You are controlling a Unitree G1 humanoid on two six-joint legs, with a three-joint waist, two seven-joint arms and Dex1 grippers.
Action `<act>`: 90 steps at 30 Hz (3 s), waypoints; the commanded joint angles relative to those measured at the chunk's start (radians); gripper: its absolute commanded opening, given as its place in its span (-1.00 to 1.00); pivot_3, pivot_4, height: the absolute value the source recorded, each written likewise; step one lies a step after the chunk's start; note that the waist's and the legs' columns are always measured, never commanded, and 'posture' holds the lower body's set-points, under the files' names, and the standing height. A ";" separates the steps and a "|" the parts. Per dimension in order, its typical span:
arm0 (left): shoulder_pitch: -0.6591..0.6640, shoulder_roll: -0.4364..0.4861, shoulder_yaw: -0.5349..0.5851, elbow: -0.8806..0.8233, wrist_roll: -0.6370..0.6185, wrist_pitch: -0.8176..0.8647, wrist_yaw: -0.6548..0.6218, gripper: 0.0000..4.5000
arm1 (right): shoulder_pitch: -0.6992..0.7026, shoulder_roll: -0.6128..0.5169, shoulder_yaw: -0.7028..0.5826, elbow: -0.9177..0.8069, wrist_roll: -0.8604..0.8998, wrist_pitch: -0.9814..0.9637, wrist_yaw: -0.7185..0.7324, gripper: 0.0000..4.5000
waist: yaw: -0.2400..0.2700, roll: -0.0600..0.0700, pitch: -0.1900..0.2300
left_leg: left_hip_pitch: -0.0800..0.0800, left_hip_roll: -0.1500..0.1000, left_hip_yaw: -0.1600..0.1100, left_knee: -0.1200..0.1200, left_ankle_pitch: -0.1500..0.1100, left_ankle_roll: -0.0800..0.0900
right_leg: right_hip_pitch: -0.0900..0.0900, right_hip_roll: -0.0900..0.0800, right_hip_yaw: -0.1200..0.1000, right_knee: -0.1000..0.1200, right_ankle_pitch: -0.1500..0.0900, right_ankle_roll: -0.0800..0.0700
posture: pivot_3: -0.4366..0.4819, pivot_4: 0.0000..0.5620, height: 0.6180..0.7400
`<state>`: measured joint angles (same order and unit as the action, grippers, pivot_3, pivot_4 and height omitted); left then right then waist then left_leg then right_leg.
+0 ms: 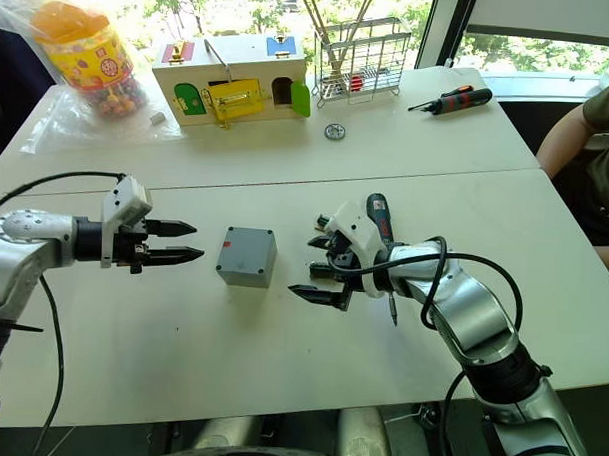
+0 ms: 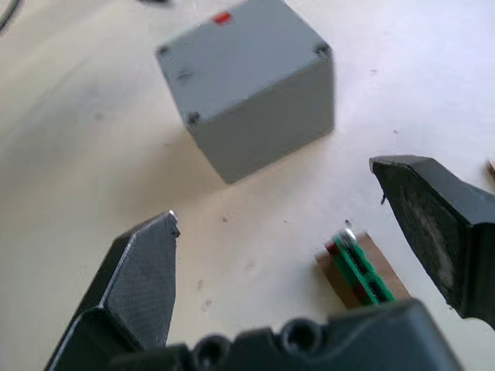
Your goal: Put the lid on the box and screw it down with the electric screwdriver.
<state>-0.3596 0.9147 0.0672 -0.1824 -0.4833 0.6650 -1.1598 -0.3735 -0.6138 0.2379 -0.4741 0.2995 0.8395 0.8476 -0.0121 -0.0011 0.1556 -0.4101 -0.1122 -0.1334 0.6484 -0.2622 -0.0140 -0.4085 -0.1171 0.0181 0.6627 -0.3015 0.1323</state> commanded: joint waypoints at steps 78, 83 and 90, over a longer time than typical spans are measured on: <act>0.052 -0.042 -0.005 -0.128 -0.060 0.057 0.151 0.23 | -0.221 0.287 0.013 0.285 0.038 -0.177 -0.111 -0.99 | -0.007 0.000 0.000 | 0.001 0.000 0.000 0.000 0.000 -0.001 | -0.001 0.003 0.000 0.002 0.000 0.000 | -0.05 -0.47 1.00; 0.043 -0.047 -0.019 -0.120 -0.051 0.052 0.149 0.23 | -0.205 0.288 0.024 0.274 0.028 -0.170 -0.112 -0.99 | -0.006 0.000 0.000 | 0.001 0.000 0.000 0.000 0.000 -0.001 | -0.001 0.003 0.000 0.002 0.000 0.000 | -0.05 -0.47 1.00; 0.035 -0.048 -0.033 -0.114 -0.044 0.045 0.147 0.23 | -0.183 0.291 0.040 0.280 0.019 -0.179 -0.114 -0.99 | -0.007 0.000 0.000 | 0.001 0.000 0.000 0.000 0.000 -0.001 | -0.001 0.003 0.000 0.002 0.000 0.000 | -0.05 -0.47 1.00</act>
<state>-0.3089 0.8615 0.0208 -0.2833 -0.5321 0.7271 -1.0106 -0.5563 -0.3328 0.2749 -0.1615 0.3180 0.6741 0.7328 -0.0191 -0.0011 0.1556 -0.4095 -0.1117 -0.1331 0.6484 -0.2618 -0.0146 -0.4096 -0.1140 0.0183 0.6645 -0.3015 0.1322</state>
